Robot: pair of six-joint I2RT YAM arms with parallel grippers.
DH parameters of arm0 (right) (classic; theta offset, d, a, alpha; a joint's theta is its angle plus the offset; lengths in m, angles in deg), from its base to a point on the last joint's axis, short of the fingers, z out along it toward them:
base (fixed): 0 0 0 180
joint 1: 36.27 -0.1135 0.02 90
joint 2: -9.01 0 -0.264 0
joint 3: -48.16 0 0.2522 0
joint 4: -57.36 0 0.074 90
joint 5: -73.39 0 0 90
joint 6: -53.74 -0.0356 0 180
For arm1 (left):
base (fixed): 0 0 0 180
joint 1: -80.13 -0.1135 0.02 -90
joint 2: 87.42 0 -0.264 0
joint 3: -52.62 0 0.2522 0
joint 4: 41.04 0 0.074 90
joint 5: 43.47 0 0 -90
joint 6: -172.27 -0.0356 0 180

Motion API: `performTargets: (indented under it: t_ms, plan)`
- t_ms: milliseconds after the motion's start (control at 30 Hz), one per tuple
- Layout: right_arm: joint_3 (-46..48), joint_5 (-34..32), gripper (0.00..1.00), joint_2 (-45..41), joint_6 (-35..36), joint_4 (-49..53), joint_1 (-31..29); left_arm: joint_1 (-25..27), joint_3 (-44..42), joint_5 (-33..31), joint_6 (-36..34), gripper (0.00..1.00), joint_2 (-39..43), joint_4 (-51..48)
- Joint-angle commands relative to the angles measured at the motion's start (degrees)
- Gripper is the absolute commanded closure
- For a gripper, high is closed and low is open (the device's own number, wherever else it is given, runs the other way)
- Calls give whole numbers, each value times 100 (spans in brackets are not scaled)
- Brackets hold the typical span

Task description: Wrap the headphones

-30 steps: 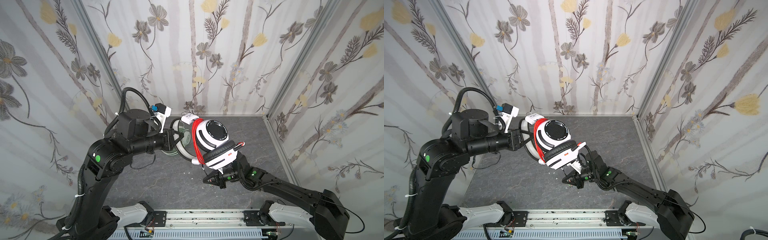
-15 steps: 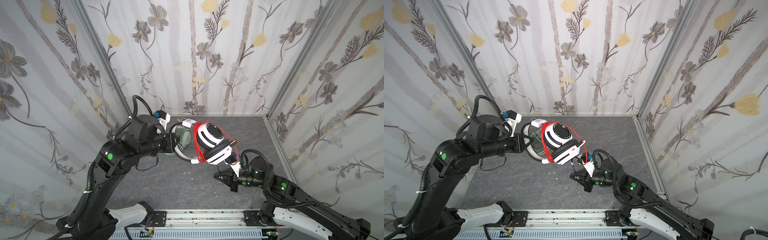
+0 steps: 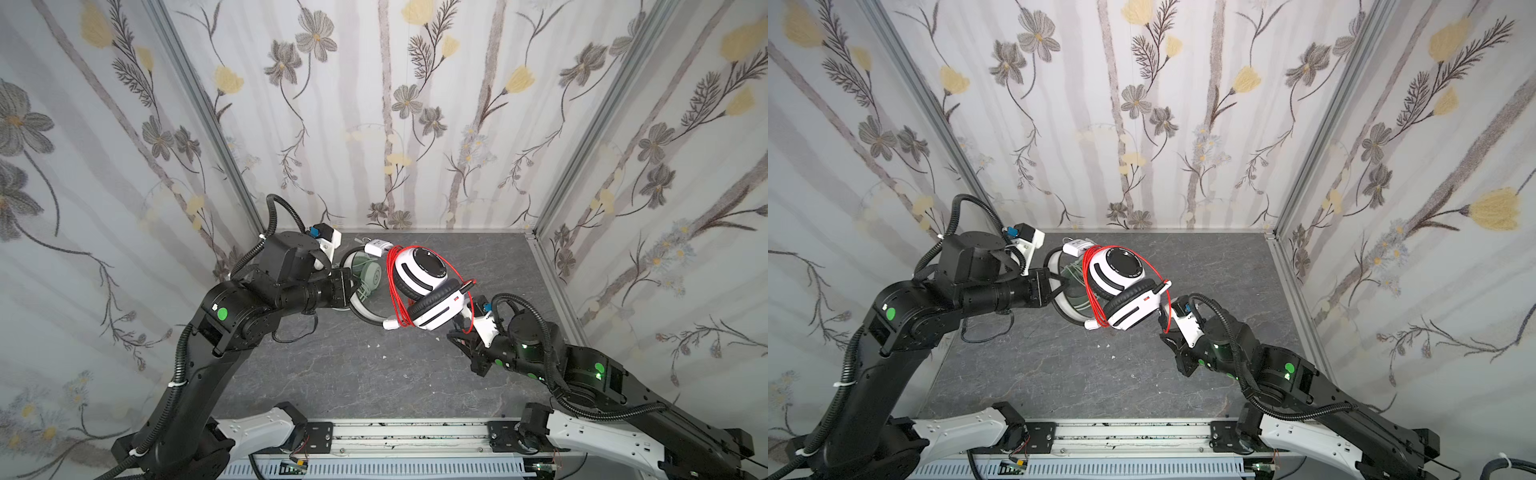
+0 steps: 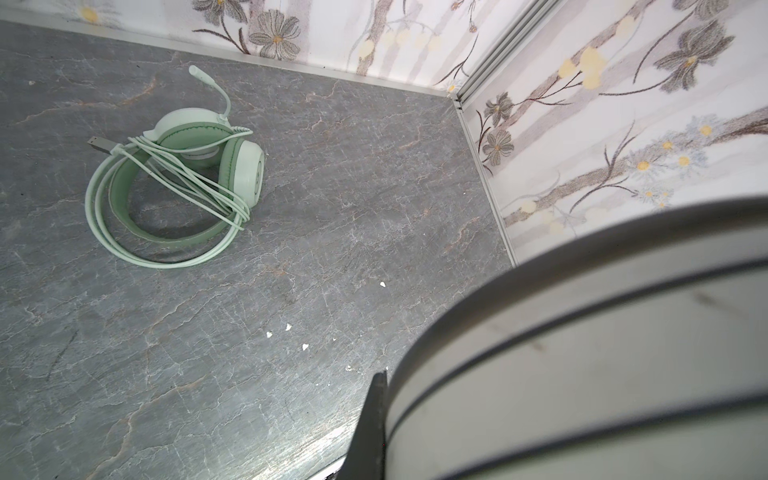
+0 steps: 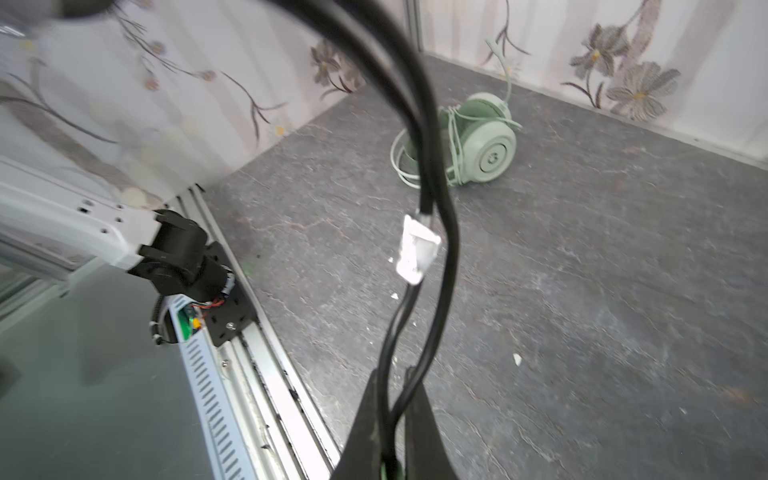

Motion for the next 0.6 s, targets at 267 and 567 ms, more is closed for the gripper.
performTargets:
  t_ms: [267, 567]
  plan:
    - [55, -1354, 100, 202, -912, 664, 228, -76, 339, 318, 237, 95, 41, 639]
    - [180, -2485, 100, 64, -1804, 649, 255, -178, -180, 443, 885, 100, 164, 1395]
